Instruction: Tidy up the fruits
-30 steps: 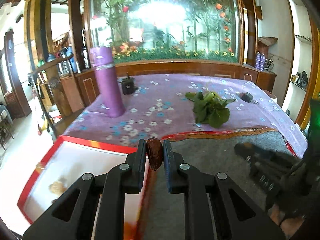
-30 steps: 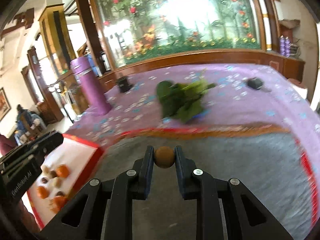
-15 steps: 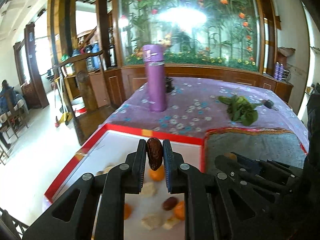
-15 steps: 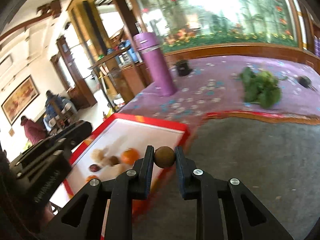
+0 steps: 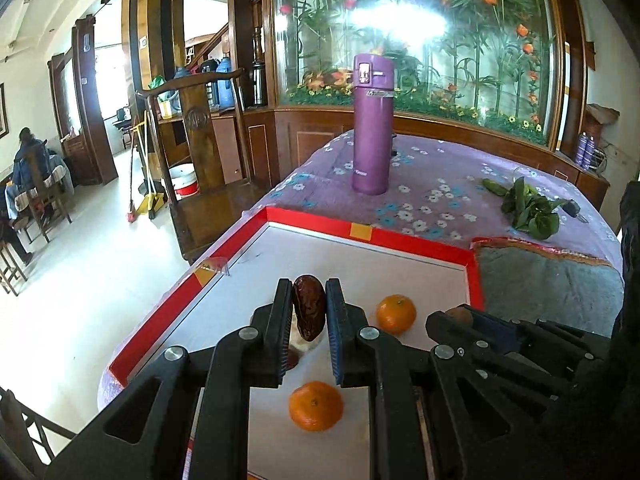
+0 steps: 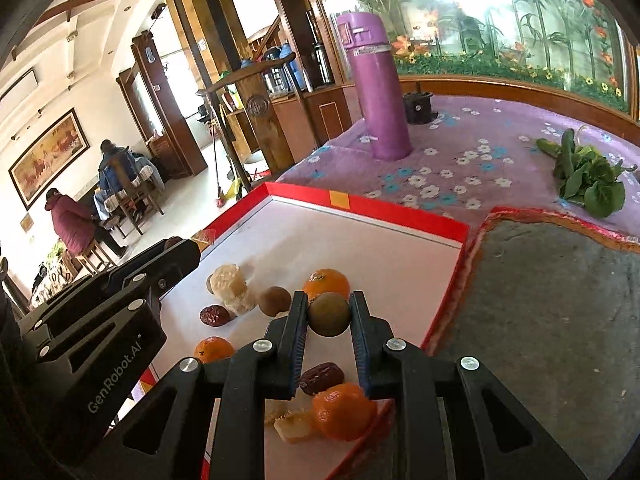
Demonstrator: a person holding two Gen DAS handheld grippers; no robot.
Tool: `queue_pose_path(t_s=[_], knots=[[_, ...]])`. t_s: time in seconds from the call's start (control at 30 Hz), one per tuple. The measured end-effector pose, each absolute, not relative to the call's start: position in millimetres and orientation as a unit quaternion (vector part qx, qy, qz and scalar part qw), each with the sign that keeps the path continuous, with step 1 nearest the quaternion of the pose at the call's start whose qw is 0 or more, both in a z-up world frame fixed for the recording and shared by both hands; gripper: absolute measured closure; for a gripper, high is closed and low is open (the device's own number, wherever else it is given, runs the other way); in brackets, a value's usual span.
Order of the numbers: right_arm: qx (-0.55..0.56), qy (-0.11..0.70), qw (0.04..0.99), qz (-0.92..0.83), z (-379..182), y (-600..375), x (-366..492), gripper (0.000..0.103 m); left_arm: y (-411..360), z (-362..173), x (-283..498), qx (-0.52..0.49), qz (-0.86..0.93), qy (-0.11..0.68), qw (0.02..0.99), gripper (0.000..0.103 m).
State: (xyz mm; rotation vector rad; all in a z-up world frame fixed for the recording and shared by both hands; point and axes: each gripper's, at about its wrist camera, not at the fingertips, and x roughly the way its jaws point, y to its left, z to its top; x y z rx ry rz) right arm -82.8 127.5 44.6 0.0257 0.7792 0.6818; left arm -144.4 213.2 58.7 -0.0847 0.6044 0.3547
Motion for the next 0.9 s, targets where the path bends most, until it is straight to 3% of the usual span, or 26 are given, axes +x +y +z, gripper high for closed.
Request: queue_pose_path(t_s=[0.33,0.43,0.47,0.57,0.67,0.83,0.9], knots=[[0.006,0.378,0.868,0.322,41.0,130.8,-82.6,0.075,219.7,50.2,-145.5,-0.048,0.194,0.311,0.929,0.087],[0.006,0.371,0.870,0.324,43.2,127.7,-86.4,0.073,217.1,53.9,-149.7,-0.042,0.206,0.301,0.930,0.064],[0.007,0.368,0.871,0.326,44.1,126.6,-88.0,0.073,215.7,56.3,-152.2,-0.039,0.211,0.296,0.931,0.051],[0.001,0.353,0.876,0.329,48.8,124.0,-96.0,0.071,210.8,66.4,-161.6,-0.026,0.231,0.270,0.934,0.037],[0.002,0.334,0.880,0.338,56.7,117.7,-106.7,0.066,205.4,79.7,-174.4,-0.017,0.240,0.243,0.940,0.015],[-0.002,0.291,0.890,0.352,73.5,103.7,-130.7,0.059,191.8,95.2,-197.5,0.019,0.262,0.216,0.940,0.014],[-0.010,0.273,0.895,0.353,79.1,98.3,-141.4,0.056,184.8,99.4,-207.8,0.042,0.270,0.197,0.941,0.008]])
